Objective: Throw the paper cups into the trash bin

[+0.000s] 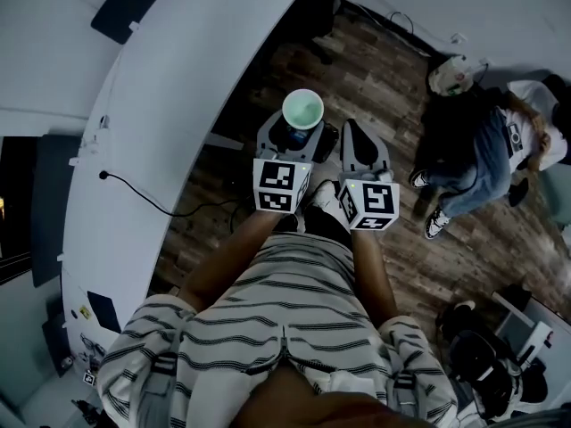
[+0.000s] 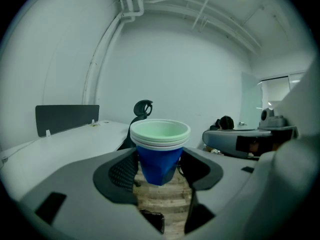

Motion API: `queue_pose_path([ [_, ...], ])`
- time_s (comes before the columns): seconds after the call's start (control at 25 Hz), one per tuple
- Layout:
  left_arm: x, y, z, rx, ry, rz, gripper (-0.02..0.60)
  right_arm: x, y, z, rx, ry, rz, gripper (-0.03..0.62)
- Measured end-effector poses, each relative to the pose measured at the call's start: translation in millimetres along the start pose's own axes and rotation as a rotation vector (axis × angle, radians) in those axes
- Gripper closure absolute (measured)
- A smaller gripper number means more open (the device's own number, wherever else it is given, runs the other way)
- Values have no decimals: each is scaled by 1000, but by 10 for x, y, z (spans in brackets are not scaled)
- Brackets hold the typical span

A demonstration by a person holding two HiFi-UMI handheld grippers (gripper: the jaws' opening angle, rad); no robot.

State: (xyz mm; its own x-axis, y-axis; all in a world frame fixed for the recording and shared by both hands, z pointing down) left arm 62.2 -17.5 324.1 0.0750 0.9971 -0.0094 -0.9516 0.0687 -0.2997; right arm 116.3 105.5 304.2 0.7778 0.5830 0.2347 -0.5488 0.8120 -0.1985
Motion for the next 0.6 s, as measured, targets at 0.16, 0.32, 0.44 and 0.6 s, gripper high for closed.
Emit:
queue_pose_path([
  [0.16, 63, -88, 110, -28, 3, 12, 296, 110, 13, 106, -25, -9, 15, 583],
  [0.32, 113, -160, 252, -69, 5, 21, 296, 199, 25, 233, -53, -25, 25, 583],
  [0.44, 154, -232, 366, -99, 8, 27, 296, 290, 11, 327, -72, -40, 32, 583],
  [0.6, 199, -316, 499, -136, 12, 40, 296, 390, -3, 456, -98, -63, 41, 583],
])
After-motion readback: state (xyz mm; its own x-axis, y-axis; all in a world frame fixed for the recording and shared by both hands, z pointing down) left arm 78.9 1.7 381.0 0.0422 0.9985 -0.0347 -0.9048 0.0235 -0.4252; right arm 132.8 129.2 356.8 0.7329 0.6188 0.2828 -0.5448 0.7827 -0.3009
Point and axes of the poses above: the fingertips, and each gripper's own axes: y backward along the fingers, x to its right, z out of its underside, the point moved 6 cm from there along y, backward along the fingers, and after that the axes turned 7 degrees about -y, right-handed, at the moved point
